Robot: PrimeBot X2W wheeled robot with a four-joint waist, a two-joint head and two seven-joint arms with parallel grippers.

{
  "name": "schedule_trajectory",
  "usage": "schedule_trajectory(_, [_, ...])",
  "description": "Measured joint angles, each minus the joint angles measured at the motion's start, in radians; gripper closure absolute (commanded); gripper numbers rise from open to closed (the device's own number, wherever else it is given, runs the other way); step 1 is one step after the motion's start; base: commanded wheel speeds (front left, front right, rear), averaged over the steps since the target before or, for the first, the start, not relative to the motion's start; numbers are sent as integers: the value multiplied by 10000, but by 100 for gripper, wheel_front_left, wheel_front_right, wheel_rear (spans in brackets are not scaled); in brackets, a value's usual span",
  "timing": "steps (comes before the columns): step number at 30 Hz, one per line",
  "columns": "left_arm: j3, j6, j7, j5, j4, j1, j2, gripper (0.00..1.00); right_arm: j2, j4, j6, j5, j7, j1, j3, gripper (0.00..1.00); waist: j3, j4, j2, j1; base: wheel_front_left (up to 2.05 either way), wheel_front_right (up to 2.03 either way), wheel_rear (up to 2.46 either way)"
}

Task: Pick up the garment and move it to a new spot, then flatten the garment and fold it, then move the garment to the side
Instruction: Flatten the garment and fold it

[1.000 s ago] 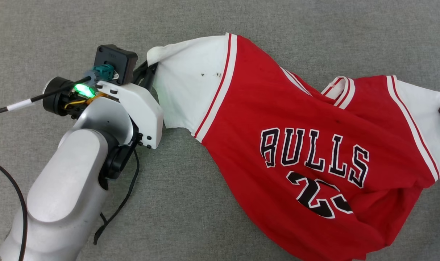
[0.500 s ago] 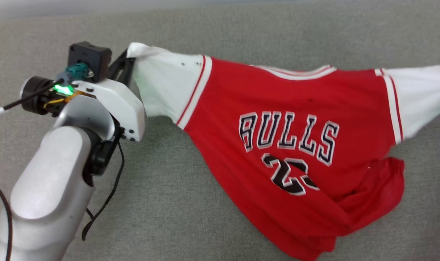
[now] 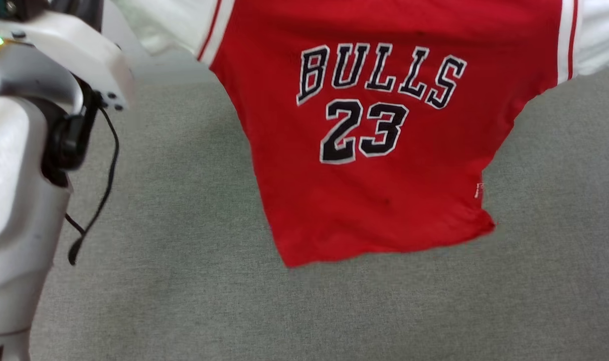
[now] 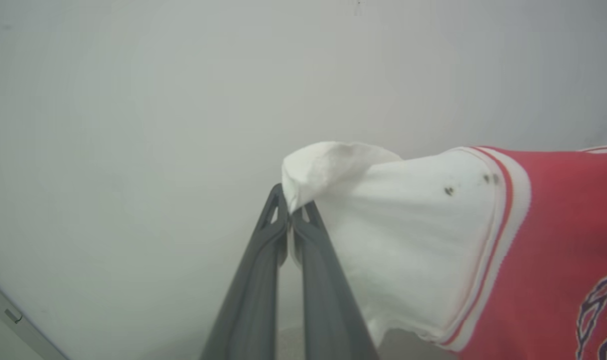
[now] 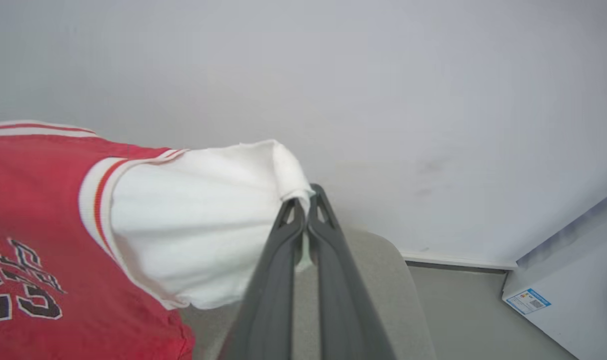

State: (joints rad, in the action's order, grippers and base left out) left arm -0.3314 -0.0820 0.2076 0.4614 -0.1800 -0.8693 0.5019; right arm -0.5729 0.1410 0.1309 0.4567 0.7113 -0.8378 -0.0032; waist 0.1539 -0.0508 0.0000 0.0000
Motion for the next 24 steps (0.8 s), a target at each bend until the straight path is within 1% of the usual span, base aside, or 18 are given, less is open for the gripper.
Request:
schedule_trajectory(4, [48, 226, -73, -58, -616, -1186, 48, 100, -82, 445, 0, 33, -169, -1347, 477, 100, 64, -17, 0, -1, 0, 0, 0])
schedule_trajectory(7, [71, 357, -190, -138, -1252, -2203, -33, 100, -13, 965, 0, 6, -407, -2337, 828, 100, 310, -28, 0, -1, 0, 0, 0])
schedule_trajectory(11, [98, 384, -520, -372, -2171, -3558, -107, 100, 165, 1697, 0, -123, -1022, -3672, 1133, 100, 834, -80, 0, 0, 0, 0, 0])
schedule_trajectory(14, [96, 393, -817, -564, -2742, -4568, -169, 100, 313, 2222, 0, -199, -1641, -4637, 1227, 100, 1360, -136, 0, 0, 0, 0, 0])
schedule_trajectory(18, [194, 368, -1476, -754, -3313, -5700, -232, 100, 405, 2614, 4, -255, -2638, -5705, 1833, 100, 2171, -232, 0, 1, 0, 0, 0])
schedule_trajectory(24, [418, 378, -2111, -865, -3630, -7380, -207, 100, 424, 3028, 2, -278, -4393, -7431, 2276, 100, 3569, -452, 0, 1, 0, 0, 0])
